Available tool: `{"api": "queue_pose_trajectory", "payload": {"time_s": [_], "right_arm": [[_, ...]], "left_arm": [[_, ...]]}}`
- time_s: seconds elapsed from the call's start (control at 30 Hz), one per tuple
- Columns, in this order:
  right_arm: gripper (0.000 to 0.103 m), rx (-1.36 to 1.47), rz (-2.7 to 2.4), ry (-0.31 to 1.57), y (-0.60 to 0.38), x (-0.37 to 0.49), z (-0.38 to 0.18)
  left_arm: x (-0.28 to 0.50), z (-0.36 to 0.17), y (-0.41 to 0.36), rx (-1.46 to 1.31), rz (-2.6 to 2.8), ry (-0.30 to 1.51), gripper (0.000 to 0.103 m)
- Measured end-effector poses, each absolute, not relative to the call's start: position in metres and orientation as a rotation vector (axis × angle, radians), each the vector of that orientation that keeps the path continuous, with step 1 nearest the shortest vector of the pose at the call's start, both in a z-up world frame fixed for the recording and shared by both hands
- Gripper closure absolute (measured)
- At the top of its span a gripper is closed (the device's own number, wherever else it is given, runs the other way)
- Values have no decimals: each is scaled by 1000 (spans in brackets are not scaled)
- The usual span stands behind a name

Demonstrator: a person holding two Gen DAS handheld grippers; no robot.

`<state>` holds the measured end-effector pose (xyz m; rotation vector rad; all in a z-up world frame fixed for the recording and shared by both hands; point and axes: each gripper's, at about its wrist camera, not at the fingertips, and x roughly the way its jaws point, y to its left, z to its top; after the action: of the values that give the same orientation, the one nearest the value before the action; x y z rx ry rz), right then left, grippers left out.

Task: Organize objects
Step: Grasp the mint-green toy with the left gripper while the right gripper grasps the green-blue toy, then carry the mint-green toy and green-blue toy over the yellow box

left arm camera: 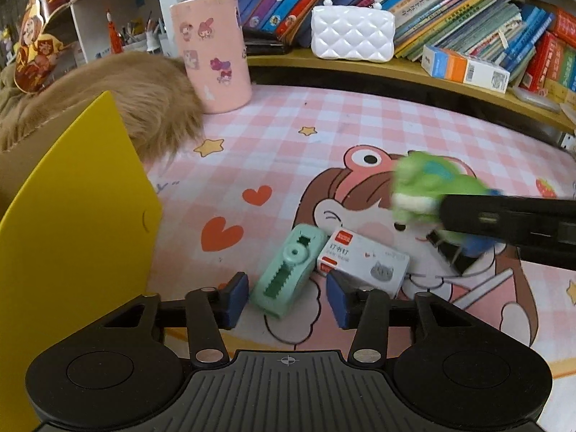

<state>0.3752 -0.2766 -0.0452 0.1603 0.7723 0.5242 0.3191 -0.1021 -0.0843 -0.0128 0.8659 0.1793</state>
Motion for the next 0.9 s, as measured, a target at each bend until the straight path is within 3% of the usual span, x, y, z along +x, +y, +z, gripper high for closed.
{"api": "queue_pose_trajectory", "payload": {"time_s": [0.07, 0.2, 0.9], "right_arm": [[66, 204, 507, 747, -291, 367, -41], [66, 261, 457, 718, -310, 352, -32], [65, 208, 330, 807, -293, 262, -27]], "left_arm": [[322, -85, -99, -34, 176, 863, 63], [323, -85, -103, -20, 155, 855, 80], [211, -45, -115, -29, -7, 803, 80]]}}
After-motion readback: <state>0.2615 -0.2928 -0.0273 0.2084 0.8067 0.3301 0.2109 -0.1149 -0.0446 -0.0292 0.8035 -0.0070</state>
